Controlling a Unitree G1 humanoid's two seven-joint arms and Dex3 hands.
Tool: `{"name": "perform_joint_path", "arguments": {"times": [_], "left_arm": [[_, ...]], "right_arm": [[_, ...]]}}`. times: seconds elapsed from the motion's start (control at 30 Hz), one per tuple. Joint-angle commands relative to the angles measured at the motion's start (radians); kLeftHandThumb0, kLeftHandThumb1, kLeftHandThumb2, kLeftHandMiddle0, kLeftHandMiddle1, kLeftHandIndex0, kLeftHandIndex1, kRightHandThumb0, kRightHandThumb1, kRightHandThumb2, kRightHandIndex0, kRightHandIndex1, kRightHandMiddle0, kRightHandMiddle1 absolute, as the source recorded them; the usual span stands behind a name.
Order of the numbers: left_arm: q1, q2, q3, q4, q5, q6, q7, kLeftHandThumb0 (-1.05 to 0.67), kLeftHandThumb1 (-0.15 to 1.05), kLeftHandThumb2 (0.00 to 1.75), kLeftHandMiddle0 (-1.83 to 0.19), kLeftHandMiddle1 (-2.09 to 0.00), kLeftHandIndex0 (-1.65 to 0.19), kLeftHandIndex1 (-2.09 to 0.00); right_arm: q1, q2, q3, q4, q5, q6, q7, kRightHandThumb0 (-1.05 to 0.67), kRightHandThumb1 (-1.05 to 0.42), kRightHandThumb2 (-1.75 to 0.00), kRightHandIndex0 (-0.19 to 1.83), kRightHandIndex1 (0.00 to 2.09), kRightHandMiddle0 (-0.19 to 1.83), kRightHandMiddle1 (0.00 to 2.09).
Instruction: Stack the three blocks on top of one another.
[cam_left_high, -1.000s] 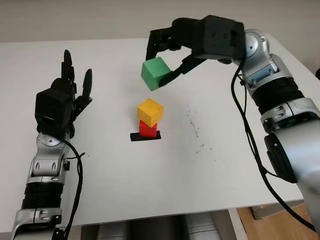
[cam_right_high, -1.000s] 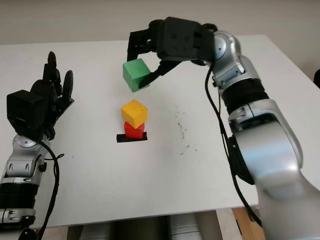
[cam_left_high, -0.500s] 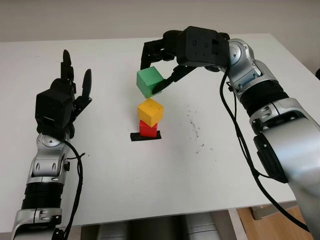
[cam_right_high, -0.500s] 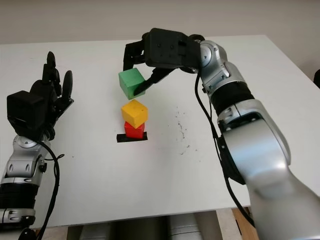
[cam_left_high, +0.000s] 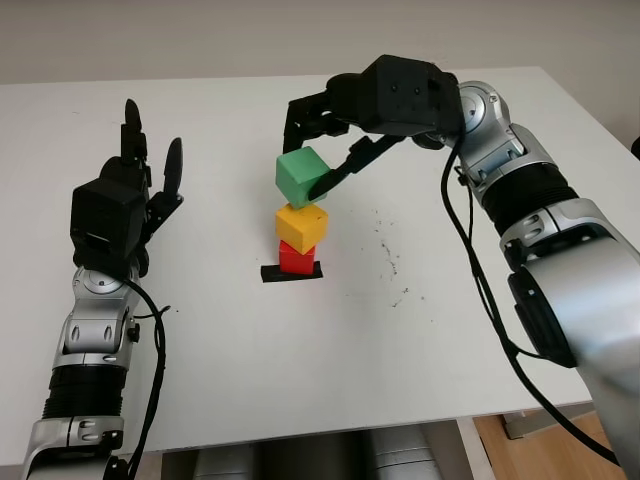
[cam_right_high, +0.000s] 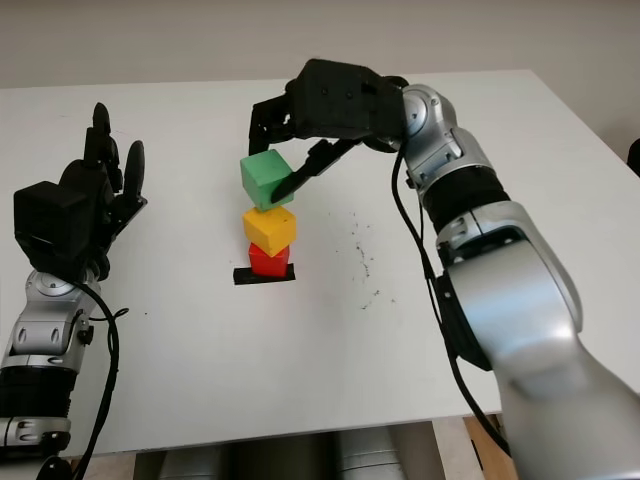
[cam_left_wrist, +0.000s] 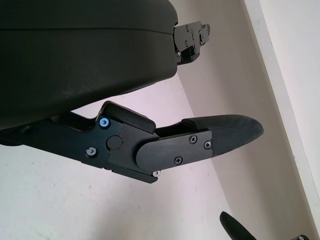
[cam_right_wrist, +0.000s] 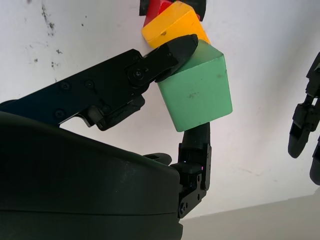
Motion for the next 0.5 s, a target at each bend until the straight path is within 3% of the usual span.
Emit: {"name": "perform_joint_path", "arguments": {"times": [0.0,0.47], "left_arm": [[-0.012,0.003,-0.007,0.006,0.007,-0.010,0.003,-0.82,1.05,0.63,0.19,0.00,0.19,0.00],[0.002,0.000,-0.003,-0.006,0.007,-0.020,0.004,-0.79,1.05,0.65,0.19,0.00,0.19,0.00]], "right_arm": [[-0.025,-0.011,-0.015,-0.017,0.015,0.026,0.025,-0.46,-0.91,-0.06,0.32,0.05,0.31,1.61],[-0.016,0.001,-0.010,-0.013,0.018,0.054,0.057,-0.46,-0.89,-0.05,0.38,0.07,0.39,1.56]]}}
